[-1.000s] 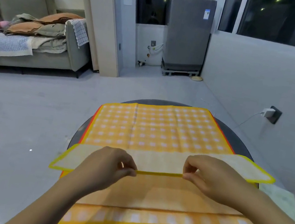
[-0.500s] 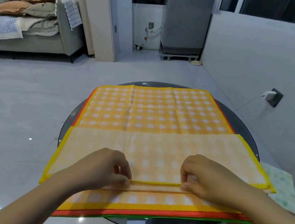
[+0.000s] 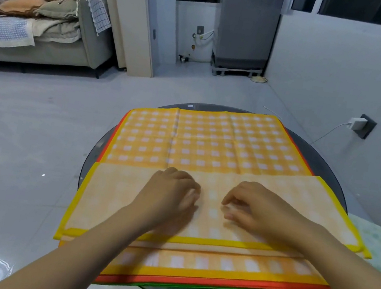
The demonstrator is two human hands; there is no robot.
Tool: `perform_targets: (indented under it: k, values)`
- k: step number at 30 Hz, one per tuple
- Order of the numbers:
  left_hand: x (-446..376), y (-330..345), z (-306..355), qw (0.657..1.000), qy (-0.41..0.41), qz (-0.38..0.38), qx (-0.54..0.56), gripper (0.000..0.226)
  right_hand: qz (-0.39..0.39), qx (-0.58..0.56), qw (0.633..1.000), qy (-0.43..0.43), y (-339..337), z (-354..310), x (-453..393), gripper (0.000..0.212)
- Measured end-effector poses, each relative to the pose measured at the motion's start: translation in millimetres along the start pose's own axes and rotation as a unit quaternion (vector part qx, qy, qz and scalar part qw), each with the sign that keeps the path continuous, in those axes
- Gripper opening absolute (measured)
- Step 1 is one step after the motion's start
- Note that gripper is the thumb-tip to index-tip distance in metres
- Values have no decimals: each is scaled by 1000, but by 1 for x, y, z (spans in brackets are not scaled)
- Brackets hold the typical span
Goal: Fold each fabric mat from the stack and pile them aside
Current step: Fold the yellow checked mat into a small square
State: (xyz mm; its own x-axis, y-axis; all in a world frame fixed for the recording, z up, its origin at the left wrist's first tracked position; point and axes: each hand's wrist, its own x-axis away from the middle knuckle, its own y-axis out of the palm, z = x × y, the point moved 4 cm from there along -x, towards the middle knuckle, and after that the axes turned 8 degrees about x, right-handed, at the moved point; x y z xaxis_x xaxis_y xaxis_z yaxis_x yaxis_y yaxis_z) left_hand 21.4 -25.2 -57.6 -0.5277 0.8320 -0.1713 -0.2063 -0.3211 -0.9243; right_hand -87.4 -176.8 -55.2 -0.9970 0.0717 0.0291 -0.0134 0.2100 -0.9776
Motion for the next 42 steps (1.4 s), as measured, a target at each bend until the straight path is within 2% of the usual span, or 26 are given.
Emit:
perform_targets:
  k: [5, 9, 14, 17, 21, 28, 36, 42]
  values:
    - [-19, 32, -7, 997, -46, -59, -2, 54, 79, 40, 996, 6, 10, -1, -29, 37]
    - [-24, 46, -9, 994, -66, -87, -25, 56, 50, 38, 998, 25, 27, -3, -48, 53]
    - [-23, 48, -14, 994, -64, -77, -41, 56, -2, 80, 996, 42, 44, 5, -51, 57]
    - [-24, 49, -15, 994, -66, -78, -40, 56, 1, 94, 993, 68, 40, 25, -42, 62]
    - [-23, 49, -14, 994, -64, -84, -42, 56, 8, 81, 990, 114, 35, 55, -24, 54]
    - [-23, 49, -14, 994, -63, -81, -47, 55, 18, 95, 975, 199, 26, 118, 11, 55]
    - [-23, 48, -11, 993, -71, -82, -46, 55, 10, 83, 974, 211, 18, 106, 7, 55]
    - [-24, 49, -9, 993, -72, -84, -42, 56, 37, 57, 991, 112, 16, 40, -24, 52]
